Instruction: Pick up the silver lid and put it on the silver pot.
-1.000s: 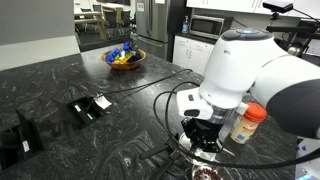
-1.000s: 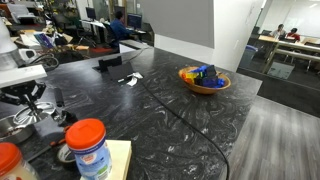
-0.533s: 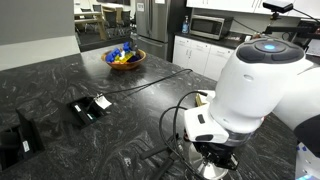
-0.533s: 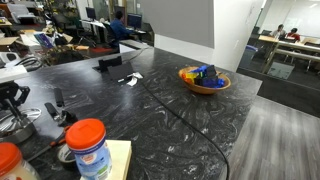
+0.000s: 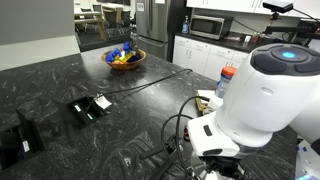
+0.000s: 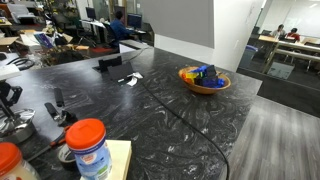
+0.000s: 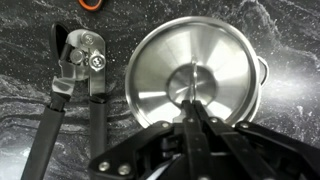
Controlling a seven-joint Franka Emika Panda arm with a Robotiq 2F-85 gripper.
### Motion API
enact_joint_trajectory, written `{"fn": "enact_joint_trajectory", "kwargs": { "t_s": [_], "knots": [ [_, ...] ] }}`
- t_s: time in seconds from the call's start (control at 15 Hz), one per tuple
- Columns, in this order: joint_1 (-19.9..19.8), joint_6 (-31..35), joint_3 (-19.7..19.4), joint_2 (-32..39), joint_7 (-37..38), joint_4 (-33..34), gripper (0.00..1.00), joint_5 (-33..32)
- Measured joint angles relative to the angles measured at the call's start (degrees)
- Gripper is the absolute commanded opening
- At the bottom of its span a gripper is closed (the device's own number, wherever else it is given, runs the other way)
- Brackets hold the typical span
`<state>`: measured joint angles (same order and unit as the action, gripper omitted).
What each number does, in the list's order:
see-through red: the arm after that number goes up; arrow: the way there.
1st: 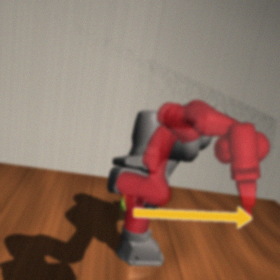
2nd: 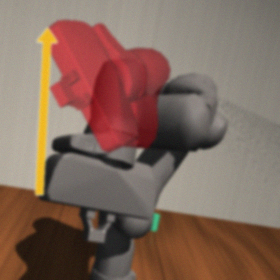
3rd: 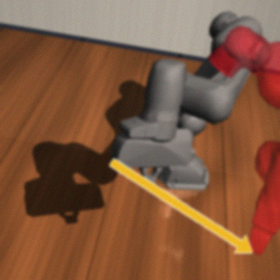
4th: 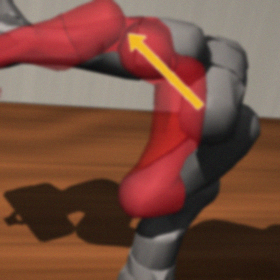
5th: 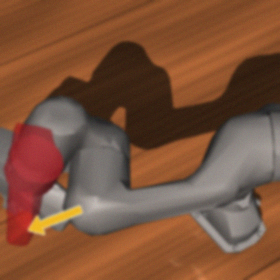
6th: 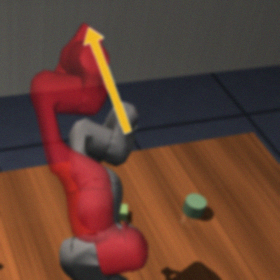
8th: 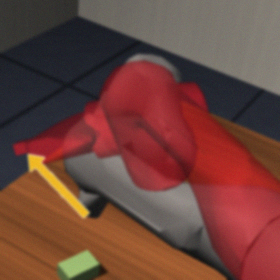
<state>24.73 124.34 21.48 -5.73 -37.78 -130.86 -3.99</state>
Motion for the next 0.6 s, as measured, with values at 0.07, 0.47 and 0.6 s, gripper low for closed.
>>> {"fn": "enact_joint_trajectory", "kwargs": {
  "t_s": [0.07,0.47,0.6],
  "knots": [
    [0.23,0.06,0.11,0.05,-0.42,0.00,0.01,0.00],
    [0.70,2.74,0.26,0.73,-6.90,0.01,0.01,0.75],
    [0.67,3.67,0.12,1.18,-9.30,0.01,0.01,1.33]
  ]
}}
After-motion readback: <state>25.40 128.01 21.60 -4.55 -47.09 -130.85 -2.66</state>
